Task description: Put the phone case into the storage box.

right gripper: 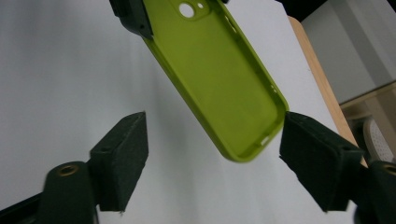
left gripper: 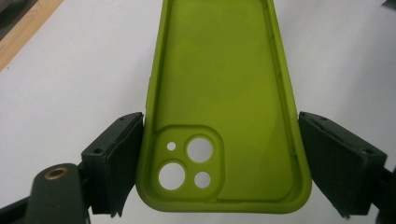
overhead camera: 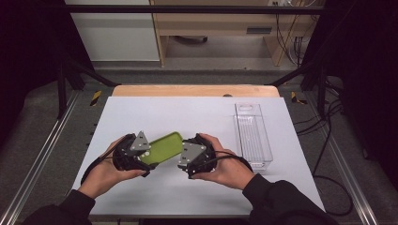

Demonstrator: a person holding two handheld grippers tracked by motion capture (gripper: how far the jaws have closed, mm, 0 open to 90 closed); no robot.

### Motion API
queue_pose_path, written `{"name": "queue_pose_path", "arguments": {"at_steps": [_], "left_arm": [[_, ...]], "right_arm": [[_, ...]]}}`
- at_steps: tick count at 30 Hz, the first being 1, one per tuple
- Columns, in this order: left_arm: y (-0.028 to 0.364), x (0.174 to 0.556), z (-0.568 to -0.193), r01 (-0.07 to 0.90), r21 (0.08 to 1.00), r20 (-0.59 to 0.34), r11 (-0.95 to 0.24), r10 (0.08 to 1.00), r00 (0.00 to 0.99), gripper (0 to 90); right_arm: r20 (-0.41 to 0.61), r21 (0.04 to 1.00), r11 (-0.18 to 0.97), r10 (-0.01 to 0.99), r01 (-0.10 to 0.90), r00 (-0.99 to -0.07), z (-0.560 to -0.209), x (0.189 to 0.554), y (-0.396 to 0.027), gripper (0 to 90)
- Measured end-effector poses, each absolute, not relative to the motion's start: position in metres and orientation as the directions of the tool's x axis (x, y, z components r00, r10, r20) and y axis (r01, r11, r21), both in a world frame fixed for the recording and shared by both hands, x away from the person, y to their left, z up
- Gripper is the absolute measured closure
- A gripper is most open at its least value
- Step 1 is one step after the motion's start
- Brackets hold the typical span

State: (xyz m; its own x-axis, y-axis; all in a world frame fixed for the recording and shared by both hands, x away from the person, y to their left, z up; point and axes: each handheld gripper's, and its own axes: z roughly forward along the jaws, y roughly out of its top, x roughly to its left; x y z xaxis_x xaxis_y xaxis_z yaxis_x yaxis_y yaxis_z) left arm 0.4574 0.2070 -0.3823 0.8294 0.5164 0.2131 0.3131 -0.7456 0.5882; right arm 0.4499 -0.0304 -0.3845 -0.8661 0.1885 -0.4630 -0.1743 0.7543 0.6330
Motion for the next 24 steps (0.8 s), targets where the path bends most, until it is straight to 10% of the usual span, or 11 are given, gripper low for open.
{"name": "queue_pose_path", "arguments": {"at_steps": [24], "left_arm": [[0.204, 0.452, -0.392, 0.293, 0.577, 0.213, -0.763, 0.486, 0.847, 16.4]], "right_arm": [[-0.528, 0.434, 0.825, -0.092, -0.362, -0.844, -0.401, 0.443, 0.015, 65.6]]}}
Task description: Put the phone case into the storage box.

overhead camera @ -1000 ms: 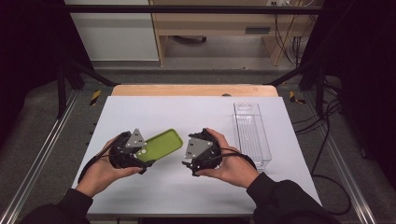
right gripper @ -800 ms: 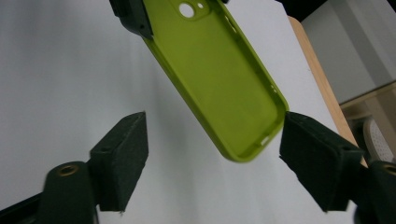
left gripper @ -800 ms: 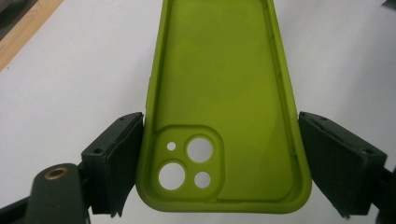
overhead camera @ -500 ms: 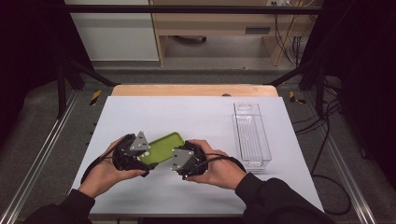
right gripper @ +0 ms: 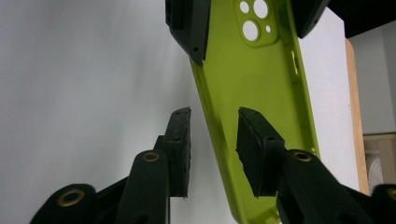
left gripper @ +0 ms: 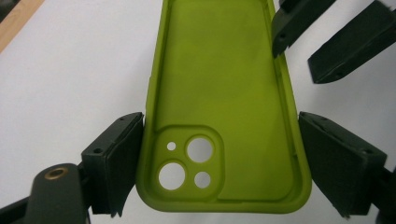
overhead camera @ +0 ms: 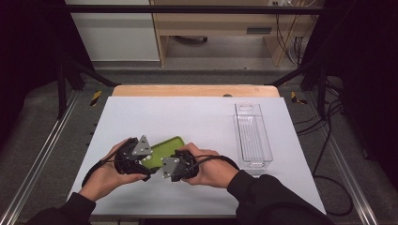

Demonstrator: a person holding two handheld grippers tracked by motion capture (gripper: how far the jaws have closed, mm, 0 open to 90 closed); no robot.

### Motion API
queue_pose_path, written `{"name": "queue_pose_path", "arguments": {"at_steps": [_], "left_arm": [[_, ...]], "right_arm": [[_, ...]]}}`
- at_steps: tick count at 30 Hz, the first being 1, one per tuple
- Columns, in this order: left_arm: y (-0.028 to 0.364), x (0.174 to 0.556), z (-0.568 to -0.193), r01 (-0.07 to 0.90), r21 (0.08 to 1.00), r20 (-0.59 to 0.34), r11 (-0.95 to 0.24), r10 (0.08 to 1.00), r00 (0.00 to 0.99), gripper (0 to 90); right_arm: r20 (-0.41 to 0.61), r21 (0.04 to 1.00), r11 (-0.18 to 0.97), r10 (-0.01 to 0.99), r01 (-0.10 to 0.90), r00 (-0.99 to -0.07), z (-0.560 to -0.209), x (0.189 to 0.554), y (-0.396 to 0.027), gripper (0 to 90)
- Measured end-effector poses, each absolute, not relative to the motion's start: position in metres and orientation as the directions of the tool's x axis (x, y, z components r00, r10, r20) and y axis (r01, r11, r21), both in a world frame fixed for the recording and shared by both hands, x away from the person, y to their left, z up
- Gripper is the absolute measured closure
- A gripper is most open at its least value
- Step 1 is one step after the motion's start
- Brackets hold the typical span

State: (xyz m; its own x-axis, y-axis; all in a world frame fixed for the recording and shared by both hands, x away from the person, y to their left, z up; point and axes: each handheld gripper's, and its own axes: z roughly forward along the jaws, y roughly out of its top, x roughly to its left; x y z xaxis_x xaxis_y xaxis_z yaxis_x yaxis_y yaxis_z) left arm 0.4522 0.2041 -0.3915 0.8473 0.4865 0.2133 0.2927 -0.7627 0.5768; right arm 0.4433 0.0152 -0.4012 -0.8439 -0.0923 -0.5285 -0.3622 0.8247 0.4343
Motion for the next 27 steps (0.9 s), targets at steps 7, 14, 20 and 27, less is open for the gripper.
{"name": "queue_pose_path", "arguments": {"at_steps": [7, 14, 20, 27], "left_arm": [[0.2033, 0.4531, -0.3949, 0.286, 0.580, 0.197, -0.763, 0.472, 0.859, 16.4], [0.2024, 0.4529, -0.3954, 0.282, 0.577, 0.191, -0.767, 0.462, 0.866, 16.4], [0.2029, 0.4522, -0.3966, 0.279, 0.570, 0.194, -0.773, 0.457, 0.868, 16.4], [0.2029, 0.4527, -0.3985, 0.280, 0.572, 0.183, -0.771, 0.452, 0.873, 16.4]], "right_arm": [[-0.539, 0.406, 0.814, -0.153, -0.415, -0.828, -0.4012, 0.4427, 0.0185, 73.3], [-0.525, 0.385, 0.817, -0.188, -0.429, -0.830, -0.4018, 0.4425, 0.0199, 75.0], [-0.513, 0.376, 0.817, -0.210, -0.438, -0.832, -0.4045, 0.4423, 0.0225, 75.5], [-0.512, 0.371, 0.816, -0.219, -0.443, -0.831, -0.4075, 0.4420, 0.0243, 76.7]]}}
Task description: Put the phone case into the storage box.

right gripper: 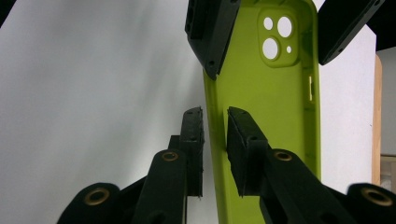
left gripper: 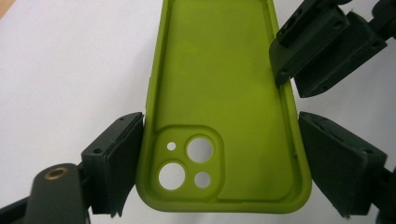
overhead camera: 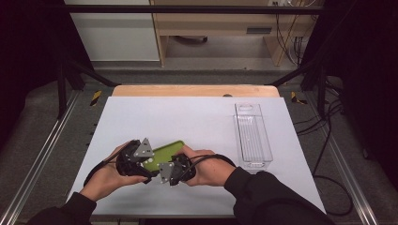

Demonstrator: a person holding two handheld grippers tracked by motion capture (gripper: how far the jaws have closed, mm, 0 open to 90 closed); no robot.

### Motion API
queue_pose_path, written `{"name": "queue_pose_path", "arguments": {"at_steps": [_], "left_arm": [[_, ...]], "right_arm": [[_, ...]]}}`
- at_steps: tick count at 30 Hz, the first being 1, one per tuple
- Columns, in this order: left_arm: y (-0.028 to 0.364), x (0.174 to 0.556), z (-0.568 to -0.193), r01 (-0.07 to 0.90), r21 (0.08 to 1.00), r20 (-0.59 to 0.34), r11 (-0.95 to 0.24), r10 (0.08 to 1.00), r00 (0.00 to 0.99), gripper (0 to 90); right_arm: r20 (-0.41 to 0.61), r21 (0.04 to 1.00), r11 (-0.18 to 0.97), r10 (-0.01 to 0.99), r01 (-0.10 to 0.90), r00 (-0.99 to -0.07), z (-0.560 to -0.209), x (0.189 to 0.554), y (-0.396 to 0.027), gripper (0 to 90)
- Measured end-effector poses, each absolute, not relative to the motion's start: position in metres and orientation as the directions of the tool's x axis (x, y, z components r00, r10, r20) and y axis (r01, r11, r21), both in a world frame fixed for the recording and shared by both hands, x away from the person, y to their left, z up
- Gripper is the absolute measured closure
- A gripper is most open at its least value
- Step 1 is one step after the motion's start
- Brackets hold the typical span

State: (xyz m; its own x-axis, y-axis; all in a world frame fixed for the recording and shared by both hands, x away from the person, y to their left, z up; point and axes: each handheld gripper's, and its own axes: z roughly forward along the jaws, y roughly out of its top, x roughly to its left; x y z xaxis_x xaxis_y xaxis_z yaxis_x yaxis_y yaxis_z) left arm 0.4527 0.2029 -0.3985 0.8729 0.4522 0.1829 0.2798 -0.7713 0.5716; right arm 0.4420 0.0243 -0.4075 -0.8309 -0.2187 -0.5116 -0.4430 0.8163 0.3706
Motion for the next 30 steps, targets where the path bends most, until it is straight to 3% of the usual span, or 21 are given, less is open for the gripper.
{"name": "queue_pose_path", "arguments": {"at_steps": [30], "left_arm": [[0.2031, 0.4517, -0.4030, 0.286, 0.582, 0.144, -0.761, 0.443, 0.885, 16.1]], "right_arm": [[-0.513, 0.361, 0.811, -0.240, -0.461, -0.824, -0.4153, 0.4366, 0.0270, 85.8]]}}
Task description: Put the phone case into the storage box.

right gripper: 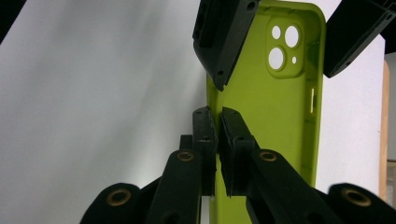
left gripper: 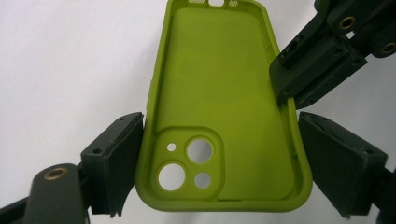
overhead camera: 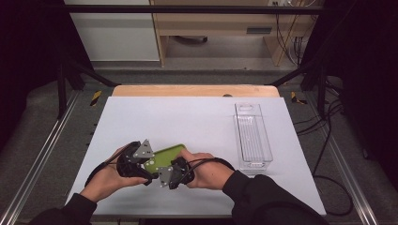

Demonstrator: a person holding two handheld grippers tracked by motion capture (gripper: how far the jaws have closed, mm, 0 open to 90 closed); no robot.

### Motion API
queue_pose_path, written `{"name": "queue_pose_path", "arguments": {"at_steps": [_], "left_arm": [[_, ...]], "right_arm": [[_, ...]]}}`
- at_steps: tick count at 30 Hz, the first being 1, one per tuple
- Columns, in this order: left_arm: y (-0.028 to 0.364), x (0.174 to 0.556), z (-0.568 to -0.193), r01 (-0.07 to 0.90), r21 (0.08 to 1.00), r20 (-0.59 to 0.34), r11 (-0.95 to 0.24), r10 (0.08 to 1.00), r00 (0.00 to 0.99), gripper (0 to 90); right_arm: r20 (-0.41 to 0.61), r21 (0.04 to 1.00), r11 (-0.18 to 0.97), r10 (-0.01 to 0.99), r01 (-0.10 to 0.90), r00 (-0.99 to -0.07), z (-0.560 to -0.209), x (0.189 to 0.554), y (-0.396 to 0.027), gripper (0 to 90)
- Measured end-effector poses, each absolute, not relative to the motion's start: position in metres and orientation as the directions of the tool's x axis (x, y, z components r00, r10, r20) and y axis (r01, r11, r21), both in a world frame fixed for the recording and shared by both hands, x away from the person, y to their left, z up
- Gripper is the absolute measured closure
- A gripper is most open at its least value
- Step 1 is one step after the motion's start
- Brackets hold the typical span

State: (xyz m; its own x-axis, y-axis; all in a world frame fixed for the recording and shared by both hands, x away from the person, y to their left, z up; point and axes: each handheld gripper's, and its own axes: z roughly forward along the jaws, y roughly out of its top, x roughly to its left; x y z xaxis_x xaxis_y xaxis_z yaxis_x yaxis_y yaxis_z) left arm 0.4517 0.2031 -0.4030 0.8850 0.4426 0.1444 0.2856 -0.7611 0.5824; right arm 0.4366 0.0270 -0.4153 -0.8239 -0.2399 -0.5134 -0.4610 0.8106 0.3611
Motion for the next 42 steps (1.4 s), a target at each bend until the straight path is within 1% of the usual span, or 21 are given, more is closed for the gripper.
{"name": "queue_pose_path", "arguments": {"at_steps": [10, 12, 15, 19, 23, 28, 33, 38, 40, 42], "left_arm": [[0.202, 0.451, -0.404, 0.272, 0.597, 0.140, -0.754, 0.433, 0.891, 14.8], [0.203, 0.452, -0.402, 0.283, 0.628, 0.116, -0.725, 0.446, 0.887, 14.2], [0.208, 0.453, -0.397, 0.287, 0.684, 0.104, -0.671, 0.478, 0.872, 11.7], [0.220, 0.454, -0.392, 0.302, 0.739, 0.080, -0.602, 0.524, 0.848, 8.3], [0.234, 0.455, -0.390, 0.322, 0.785, 0.055, -0.529, 0.577, 0.815, 7.5], [0.246, 0.457, -0.392, 0.353, 0.823, 0.024, -0.445, 0.648, 0.761, 7.0], [0.248, 0.457, -0.402, 0.379, 0.852, -0.014, -0.362, 0.707, 0.707, 5.7], [0.245, 0.457, -0.407, 0.386, 0.852, 0.002, -0.354, 0.740, 0.673, 5.7], [0.243, 0.456, -0.408, 0.378, 0.848, 0.031, -0.372, 0.747, 0.664, 5.7], [0.241, 0.455, -0.408, 0.376, 0.846, 0.041, -0.378, 0.749, 0.661, 5.7]], "right_arm": [[-0.465, 0.387, 0.818, -0.227, -0.426, -0.856, -0.416, 0.439, 0.025, 86.9], [-0.459, 0.386, 0.818, -0.230, -0.426, -0.858, -0.417, 0.439, 0.025, 87.0], [-0.449, 0.386, 0.825, -0.222, -0.412, -0.865, -0.417, 0.440, 0.024, 87.4], [-0.431, 0.410, 0.831, -0.186, -0.375, -0.883, -0.418, 0.446, 0.019, 87.3], [-0.429, 0.423, 0.836, -0.156, -0.351, -0.890, -0.417, 0.457, 0.010, 87.4], [-0.413, 0.467, 0.840, -0.069, -0.276, -0.908, -0.412, 0.475, -0.006, 87.4], [-0.400, 0.501, 0.844, 0.031, -0.190, -0.916, -0.412, 0.494, -0.020, 87.3], [-0.388, 0.520, 0.846, 0.107, -0.121, -0.916, -0.413, 0.510, -0.027, 87.4], [-0.388, 0.528, 0.842, 0.126, -0.109, -0.913, -0.413, 0.514, -0.029, 87.3], [-0.387, 0.534, 0.842, 0.154, -0.084, -0.909, -0.413, 0.518, -0.031, 87.3]]}}
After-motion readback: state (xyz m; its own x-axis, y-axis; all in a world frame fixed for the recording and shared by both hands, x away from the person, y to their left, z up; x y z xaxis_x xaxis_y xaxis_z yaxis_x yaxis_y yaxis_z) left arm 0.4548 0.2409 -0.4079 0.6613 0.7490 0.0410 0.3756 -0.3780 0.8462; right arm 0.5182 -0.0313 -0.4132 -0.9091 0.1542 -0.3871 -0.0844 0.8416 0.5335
